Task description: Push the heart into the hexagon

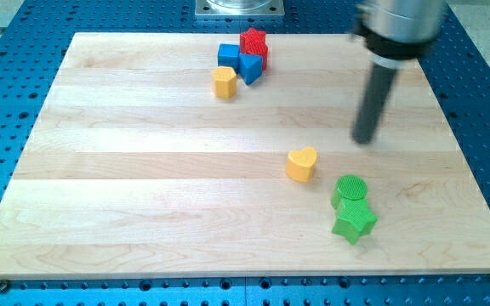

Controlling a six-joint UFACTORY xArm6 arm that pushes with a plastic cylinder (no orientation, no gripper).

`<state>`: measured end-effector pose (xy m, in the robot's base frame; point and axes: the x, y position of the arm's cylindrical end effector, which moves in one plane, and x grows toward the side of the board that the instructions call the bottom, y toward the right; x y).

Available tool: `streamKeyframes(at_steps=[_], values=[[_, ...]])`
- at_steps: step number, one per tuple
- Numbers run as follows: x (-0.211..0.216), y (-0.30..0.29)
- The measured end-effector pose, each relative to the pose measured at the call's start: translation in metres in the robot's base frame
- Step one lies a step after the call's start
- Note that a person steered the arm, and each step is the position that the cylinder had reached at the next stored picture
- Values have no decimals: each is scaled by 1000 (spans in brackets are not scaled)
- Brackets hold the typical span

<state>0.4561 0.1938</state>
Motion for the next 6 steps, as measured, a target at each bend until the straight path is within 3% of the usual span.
streamKeyframes(at_steps=[1,2,3,4,6], values=[[47,-62],[40,-173],[69,-179],[53,-219],[-71,-218]])
